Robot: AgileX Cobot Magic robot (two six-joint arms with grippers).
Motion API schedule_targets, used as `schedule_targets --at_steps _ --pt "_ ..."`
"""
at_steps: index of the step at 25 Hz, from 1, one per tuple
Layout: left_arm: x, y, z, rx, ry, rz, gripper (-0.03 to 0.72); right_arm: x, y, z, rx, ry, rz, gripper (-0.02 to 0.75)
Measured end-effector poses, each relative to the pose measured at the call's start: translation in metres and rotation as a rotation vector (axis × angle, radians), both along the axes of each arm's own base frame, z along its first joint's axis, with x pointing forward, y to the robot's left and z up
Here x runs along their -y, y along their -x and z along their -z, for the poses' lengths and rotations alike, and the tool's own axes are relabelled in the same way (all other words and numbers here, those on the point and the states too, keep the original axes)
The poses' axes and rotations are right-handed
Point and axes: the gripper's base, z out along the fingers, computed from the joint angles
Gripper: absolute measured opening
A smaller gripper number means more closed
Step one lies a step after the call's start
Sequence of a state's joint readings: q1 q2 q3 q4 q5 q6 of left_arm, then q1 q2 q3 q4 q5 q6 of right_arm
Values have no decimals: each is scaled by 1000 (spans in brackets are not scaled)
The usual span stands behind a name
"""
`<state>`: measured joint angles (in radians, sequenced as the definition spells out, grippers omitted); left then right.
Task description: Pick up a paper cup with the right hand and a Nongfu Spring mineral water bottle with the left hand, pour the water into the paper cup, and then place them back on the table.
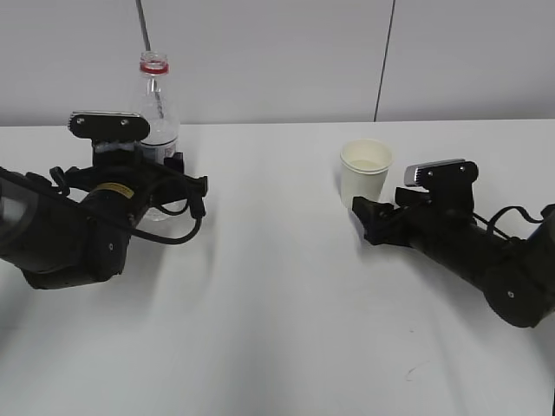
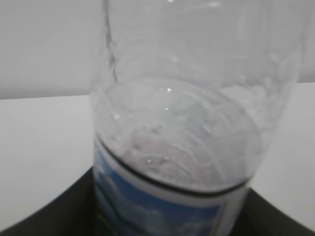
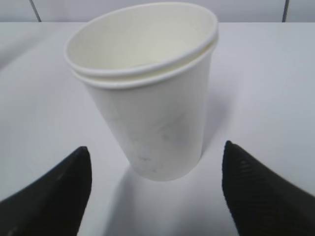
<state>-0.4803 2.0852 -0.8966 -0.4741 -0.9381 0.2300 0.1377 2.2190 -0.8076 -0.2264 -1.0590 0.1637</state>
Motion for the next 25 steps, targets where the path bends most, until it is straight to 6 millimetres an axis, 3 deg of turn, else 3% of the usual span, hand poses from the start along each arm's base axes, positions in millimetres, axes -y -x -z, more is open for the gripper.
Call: schedule_targets --at_steps 9,25 --pt "-1 -1 0 21 -1 -7 400 2 17 -11 24 -14 3 596" --pt "-11 -6 11 34 21 -31 407 2 16 -16 42 -17 4 594"
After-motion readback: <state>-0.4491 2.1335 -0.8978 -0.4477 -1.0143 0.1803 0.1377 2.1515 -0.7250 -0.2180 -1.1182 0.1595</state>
